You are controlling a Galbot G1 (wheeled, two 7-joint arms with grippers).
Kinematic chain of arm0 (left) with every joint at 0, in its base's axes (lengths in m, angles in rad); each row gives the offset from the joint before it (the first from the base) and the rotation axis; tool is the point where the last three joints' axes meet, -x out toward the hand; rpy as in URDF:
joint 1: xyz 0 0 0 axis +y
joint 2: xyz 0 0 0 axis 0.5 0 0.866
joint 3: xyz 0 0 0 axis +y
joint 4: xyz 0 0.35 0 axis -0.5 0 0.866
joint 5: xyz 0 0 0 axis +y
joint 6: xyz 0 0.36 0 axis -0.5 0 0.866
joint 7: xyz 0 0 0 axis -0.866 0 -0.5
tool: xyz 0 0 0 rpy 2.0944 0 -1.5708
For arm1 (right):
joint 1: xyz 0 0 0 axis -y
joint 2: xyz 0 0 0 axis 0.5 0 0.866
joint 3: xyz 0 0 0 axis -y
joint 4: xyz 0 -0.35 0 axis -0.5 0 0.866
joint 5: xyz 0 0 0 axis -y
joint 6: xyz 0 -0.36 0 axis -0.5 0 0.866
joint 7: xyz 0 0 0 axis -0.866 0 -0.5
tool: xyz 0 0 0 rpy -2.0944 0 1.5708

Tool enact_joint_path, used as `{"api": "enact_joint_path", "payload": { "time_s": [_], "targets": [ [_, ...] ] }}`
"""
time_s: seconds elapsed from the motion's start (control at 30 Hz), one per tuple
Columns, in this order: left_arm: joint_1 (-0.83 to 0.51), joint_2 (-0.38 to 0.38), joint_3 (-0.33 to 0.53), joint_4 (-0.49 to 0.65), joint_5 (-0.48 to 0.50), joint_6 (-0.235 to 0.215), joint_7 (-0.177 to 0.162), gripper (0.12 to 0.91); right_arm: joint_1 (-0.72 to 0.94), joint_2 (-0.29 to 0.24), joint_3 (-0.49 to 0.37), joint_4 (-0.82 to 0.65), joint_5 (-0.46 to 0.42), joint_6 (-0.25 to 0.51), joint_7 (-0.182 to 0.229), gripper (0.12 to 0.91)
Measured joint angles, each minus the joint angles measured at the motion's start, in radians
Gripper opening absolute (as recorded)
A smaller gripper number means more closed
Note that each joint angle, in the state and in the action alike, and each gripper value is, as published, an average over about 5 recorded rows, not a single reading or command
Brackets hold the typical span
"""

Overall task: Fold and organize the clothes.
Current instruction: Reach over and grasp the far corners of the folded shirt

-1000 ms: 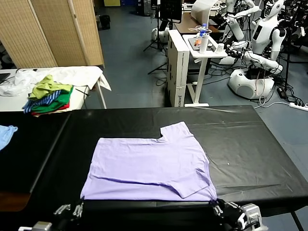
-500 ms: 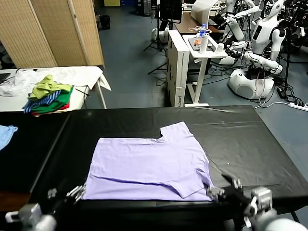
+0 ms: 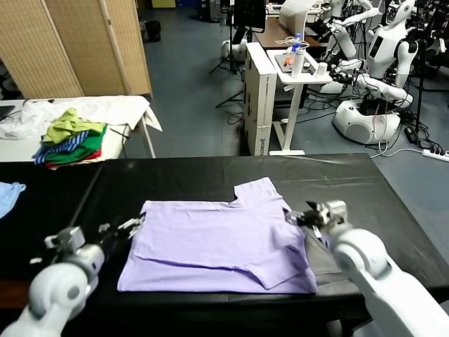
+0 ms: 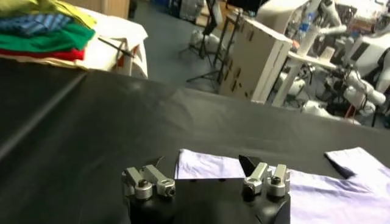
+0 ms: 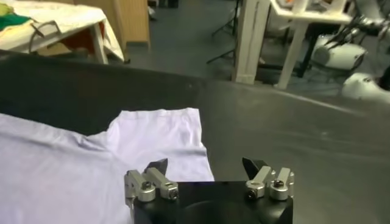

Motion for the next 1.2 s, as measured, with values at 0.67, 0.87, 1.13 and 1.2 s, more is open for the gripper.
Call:
{"api": "enact_joint_path", "payload": {
  "time_s": [0.67,0.87,1.13,1.2],
  "targets": [
    [-0.19,-0.009,0.139,0.226,0.052,-0.008,0.046,0.907,0.078,0.063,-0.041,-0.131,-0.024,0.0,-0.004,0.906],
    [-0.204,-0.018,0.15,0.255,0.066,-0.011,0.049,0.906,0.084,0.072,-0.042,-0.15,-0.023,-0.001,-0.007,0.817],
    [-0.203,-0.025,0.153,0.271,0.091,-0.014,0.058,0.686,0.082,0.076,-0.042,-0.163,-0.023,-0.002,-0.01,0.654],
    [-0.201,-0.025,0.153,0.273,0.097,-0.015,0.063,0.582,0.08,0.078,-0.04,-0.164,-0.022,-0.002,-0.01,0.629]
  ]
}}
